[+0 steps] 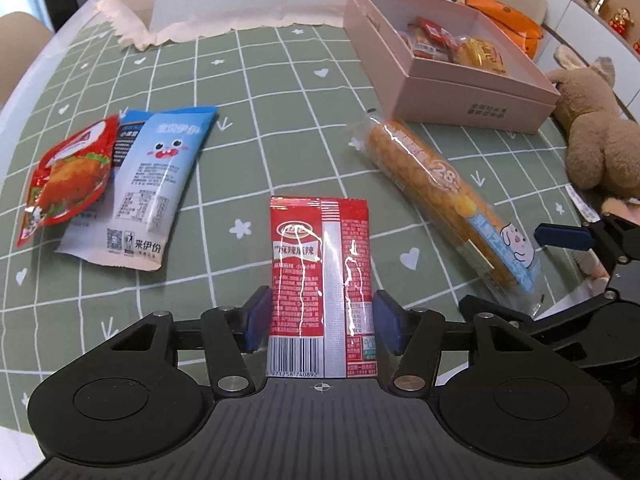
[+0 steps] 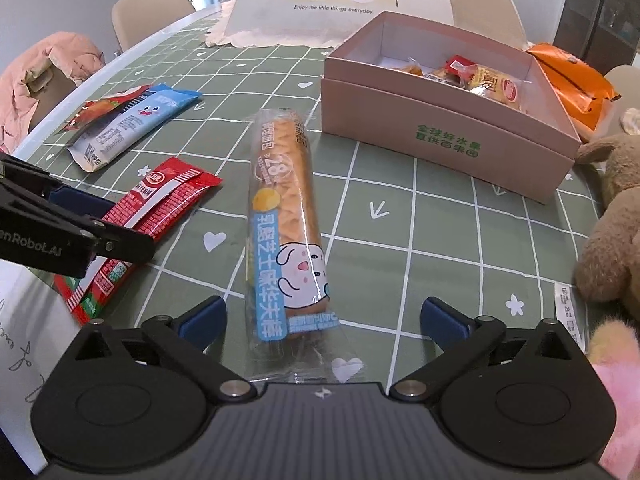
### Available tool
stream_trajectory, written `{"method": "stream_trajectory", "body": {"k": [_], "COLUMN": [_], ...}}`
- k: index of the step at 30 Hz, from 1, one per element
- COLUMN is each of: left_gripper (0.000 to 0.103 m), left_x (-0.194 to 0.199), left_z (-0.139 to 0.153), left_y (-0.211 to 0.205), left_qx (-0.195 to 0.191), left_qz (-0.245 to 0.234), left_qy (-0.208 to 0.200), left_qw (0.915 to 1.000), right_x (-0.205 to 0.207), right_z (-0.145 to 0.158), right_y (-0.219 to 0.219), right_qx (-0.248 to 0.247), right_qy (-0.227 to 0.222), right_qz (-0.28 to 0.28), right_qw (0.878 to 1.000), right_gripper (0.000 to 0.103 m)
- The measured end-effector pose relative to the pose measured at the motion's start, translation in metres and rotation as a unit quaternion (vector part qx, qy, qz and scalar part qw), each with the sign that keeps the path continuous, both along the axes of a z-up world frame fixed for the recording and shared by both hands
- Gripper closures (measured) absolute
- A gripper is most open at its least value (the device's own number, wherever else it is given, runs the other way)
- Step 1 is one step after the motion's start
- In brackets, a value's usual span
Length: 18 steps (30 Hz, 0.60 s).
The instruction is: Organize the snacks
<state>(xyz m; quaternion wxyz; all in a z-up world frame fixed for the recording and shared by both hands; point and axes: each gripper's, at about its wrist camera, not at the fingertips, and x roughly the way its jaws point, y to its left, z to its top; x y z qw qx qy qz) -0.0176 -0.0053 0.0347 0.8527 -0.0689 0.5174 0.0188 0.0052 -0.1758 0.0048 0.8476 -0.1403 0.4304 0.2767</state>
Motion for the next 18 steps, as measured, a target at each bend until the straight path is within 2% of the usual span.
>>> {"method": "stream_trajectory", "body": {"k": [3,5,15,18], "left_gripper": [0.042,0.042,0.041,0.041], "left_x": [-0.001,-0.002,-0.006,-0.009], "left_z": [0.0,0.0,-0.002,-0.002], "left_y": [-0.001,-0.001,-0.006,-0.008], "left_qx": [0.006,0.004,0.016,0.022], "left_qz": [0.001,0.002,0.004,-0.004], "left_qy": [-0.003,-0.006,-0.018,-0.018], "left_qw": [1.0,1.0,0.9997,0.9996], "right_x": [0.006,0.013,0.047,0.053], "right_z": [0.004,0.01,0.023,0.021], "right_y": [0.005,0.004,0.032,0.043], "right_qx": [-0.015,-0.011,0.026,0.029], "right_qy": [0.02,0.023,0.018,0.028], "right_qz": [0.044,0.038,0.022,0.025], "right_qw": [0.999,0.999,0.999,0.999], "right_gripper": [0.001,0.014,0.04,0.061]}}
